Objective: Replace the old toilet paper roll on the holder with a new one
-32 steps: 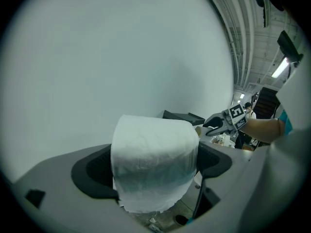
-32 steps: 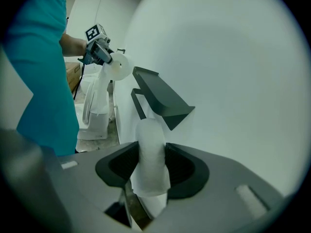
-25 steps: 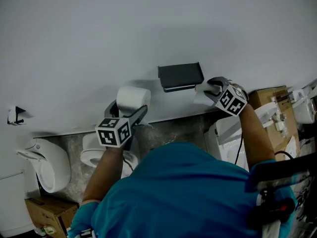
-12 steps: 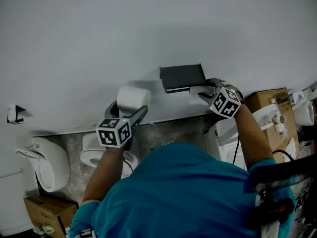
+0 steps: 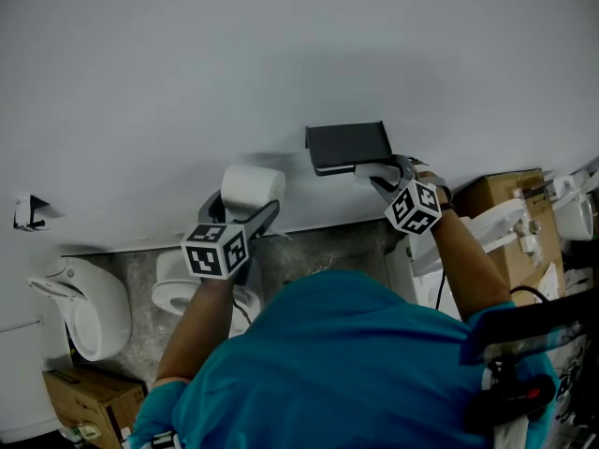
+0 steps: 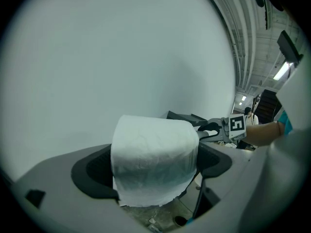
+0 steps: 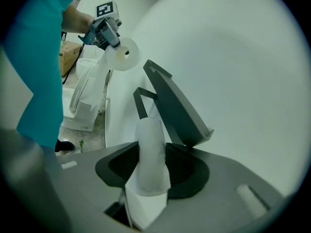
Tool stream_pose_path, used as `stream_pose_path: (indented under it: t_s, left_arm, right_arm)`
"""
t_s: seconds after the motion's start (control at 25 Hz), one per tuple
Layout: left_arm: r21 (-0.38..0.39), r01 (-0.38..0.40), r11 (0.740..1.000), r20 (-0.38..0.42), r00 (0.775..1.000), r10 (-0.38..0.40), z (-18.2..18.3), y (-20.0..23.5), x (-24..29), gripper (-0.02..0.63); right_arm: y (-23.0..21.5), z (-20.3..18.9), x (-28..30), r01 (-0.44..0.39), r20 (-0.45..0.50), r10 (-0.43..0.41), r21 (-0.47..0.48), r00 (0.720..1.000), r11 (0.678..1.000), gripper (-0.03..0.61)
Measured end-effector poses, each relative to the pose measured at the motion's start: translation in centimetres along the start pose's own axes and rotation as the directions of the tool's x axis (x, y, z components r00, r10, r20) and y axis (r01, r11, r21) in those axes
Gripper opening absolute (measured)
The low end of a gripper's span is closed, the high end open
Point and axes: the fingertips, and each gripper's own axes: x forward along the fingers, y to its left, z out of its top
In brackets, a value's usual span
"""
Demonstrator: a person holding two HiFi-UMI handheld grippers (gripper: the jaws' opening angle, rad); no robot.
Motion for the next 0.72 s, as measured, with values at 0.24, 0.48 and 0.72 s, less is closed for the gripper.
stream_pose_path:
  t_s: [0.24,0.48,0.72]
  left_arm:
    - [-0.002,-0.001,1.0,-0.002,1.0,0.001,-0.1,0.2,0.0,0.518]
    - [-0.001,0.002,1.0,-0.003,1.0,-0.002,-0.1,0.1,0.0,0.518]
    - [-0.001,0.002,1.0,-0.009,1.0,-0.002,-0.3,0.1,-0.1,0.518]
  right_arm:
    - [0.3,-0.2,0.8,0.142,-0.001,-0.142,-0.027,0.99,0.99,0.173]
    - [0.6,0.0,0.9,0.228,-0.006,-0.231,-0.121,0.973,0.966,0.172]
    - [1.2,0.9,1.3,0.259,0.01,-0.264,-0.224,0.965,0.939,0.172]
